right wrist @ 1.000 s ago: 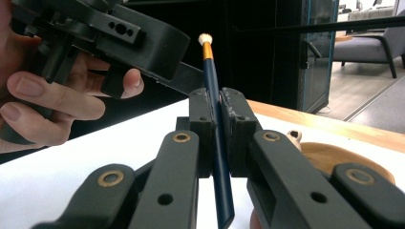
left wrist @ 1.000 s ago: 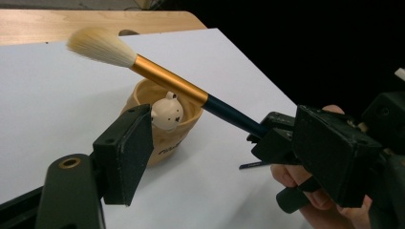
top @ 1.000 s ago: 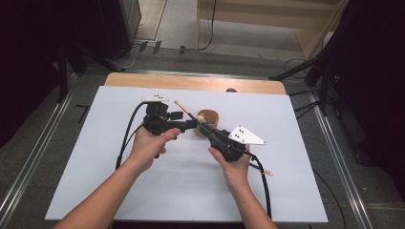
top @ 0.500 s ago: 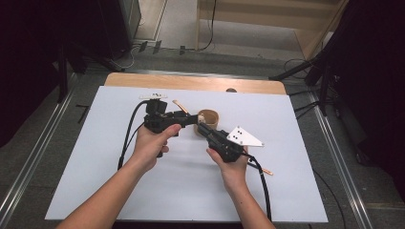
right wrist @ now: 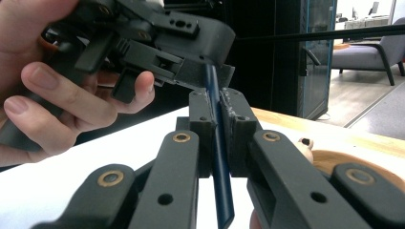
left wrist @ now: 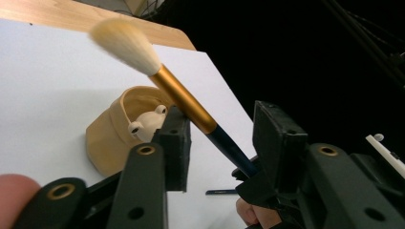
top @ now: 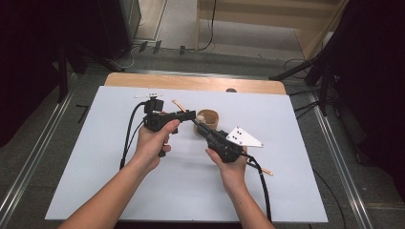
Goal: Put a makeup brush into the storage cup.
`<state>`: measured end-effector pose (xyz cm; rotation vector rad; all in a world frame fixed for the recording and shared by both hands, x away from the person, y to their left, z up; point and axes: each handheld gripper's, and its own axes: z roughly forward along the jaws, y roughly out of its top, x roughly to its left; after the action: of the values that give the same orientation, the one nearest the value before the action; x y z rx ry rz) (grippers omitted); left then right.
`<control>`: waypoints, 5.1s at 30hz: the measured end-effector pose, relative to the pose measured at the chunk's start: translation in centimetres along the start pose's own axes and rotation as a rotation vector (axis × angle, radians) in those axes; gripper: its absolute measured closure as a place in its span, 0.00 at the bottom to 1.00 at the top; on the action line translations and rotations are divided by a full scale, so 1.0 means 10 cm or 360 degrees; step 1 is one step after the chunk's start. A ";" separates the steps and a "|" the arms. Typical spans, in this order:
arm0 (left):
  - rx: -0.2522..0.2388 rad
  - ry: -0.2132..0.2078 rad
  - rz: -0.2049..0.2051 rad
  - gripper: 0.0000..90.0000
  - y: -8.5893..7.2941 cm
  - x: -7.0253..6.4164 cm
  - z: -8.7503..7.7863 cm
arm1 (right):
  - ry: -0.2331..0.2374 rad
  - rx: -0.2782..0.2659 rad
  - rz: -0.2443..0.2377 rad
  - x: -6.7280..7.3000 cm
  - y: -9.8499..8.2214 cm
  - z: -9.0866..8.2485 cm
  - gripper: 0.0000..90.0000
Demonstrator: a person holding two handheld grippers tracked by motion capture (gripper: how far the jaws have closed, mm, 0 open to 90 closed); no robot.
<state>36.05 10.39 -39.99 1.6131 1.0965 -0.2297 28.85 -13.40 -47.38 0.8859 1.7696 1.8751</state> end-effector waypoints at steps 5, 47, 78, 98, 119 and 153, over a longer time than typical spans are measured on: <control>-0.0007 -0.0018 -0.0111 0.77 -0.01 0.05 0.00 | 0.0004 0.0003 -0.0002 0.01 -0.01 0.01 0.95; -0.0221 0.0177 0.0479 0.95 0.16 -0.18 -0.10 | -0.0122 0.0389 0.0016 -0.16 0.08 -0.64 0.00; -0.0412 0.0304 0.0583 0.95 0.31 -0.13 0.24 | -0.0173 0.0447 0.0026 -0.28 -0.05 -0.96 0.00; -0.0359 0.0391 0.0660 0.95 0.20 -0.04 0.53 | -0.0174 0.0438 0.0035 -0.29 -0.05 -0.97 0.00; -0.0170 0.0415 0.0704 0.94 0.06 0.02 0.78 | -0.0173 0.0446 0.0036 -0.29 -0.06 -0.96 0.00; -0.0123 0.0389 0.0593 0.00 0.09 0.21 0.31 | -0.0192 0.0443 0.0029 -0.33 -0.05 -0.99 0.00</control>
<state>39.06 8.90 -41.90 1.7718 0.9490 0.2588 24.33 -22.71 -48.29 1.0927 1.9821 1.5723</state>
